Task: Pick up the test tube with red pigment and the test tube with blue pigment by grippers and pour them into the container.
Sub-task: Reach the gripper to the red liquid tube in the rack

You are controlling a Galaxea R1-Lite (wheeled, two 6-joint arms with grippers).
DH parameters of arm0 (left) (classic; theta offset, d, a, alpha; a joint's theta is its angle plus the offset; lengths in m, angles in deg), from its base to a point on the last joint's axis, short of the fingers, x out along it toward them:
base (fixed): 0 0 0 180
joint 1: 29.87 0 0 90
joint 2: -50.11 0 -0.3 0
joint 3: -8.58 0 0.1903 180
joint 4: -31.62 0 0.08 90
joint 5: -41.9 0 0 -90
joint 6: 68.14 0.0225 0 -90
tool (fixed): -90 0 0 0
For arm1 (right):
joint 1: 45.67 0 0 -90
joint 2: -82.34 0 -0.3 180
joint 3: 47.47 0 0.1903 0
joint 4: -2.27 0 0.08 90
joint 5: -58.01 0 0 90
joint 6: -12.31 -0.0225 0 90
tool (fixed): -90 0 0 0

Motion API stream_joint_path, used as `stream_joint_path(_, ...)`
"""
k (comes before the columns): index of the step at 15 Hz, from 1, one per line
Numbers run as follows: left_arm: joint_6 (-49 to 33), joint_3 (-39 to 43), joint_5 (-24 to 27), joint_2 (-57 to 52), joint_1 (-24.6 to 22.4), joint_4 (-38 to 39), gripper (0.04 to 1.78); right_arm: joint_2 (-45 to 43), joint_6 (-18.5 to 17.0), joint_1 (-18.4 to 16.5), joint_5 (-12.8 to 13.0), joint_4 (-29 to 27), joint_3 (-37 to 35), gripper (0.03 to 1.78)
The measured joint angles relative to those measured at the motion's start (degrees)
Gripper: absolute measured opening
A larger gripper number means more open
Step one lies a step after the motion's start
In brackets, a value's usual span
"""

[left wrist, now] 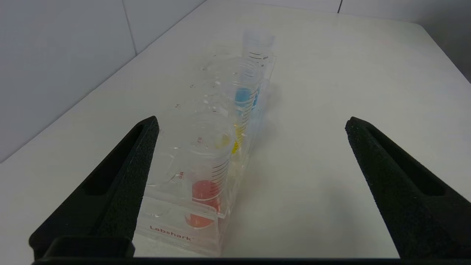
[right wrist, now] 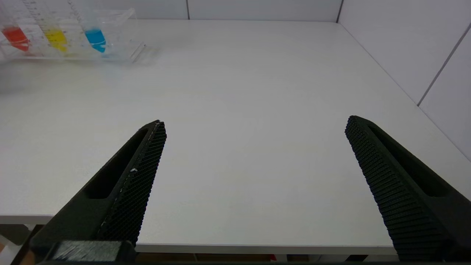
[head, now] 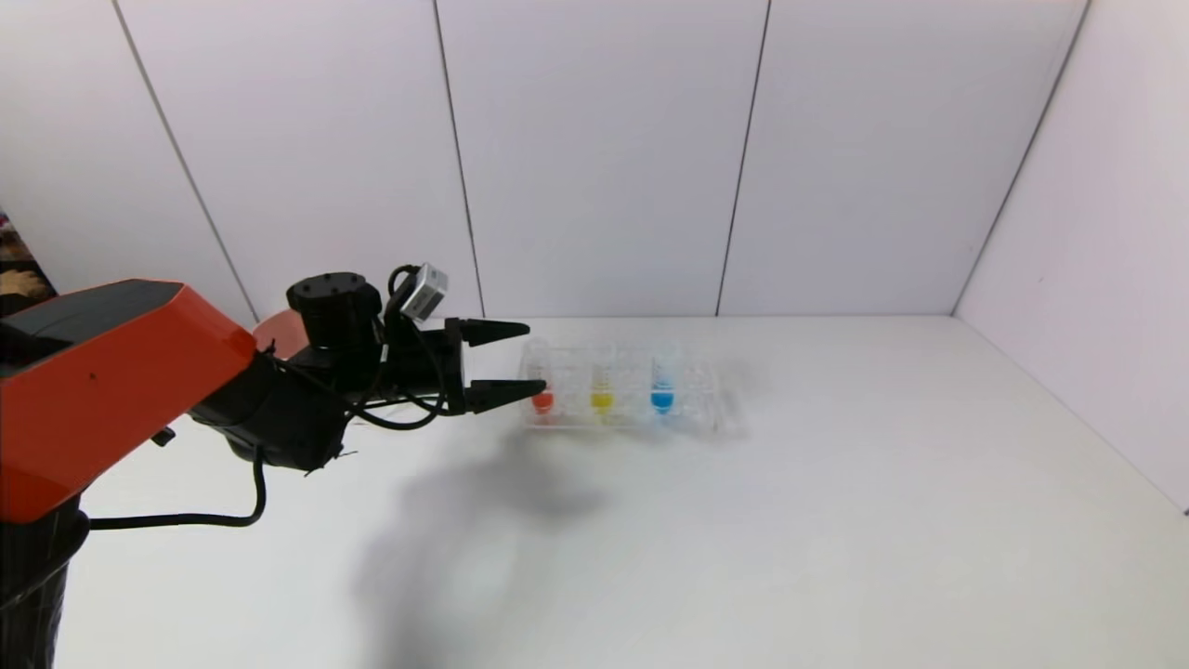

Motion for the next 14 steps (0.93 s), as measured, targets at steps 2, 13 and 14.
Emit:
stream_joint_path(2, 0.00, -0.78, -0.02, 0.96, 0.11, -0.01, 1.78, 0.00, 0.00, 0.00, 0.00, 0.00, 0.00, 1.77)
stream_joint_path(13, -0.01, -5.51, -0.09, 6.70, 1.10, 0.16, 1.77, 0.00, 0.00, -0.02, 0.00, 0.00, 0.00, 1.77)
stream_joint_path(14, -0.04, -5.85, -0.09, 7.28, 1.21, 0.11, 1.78, 0.00, 0.00, 0.00, 0.00, 0.00, 0.00, 1.78)
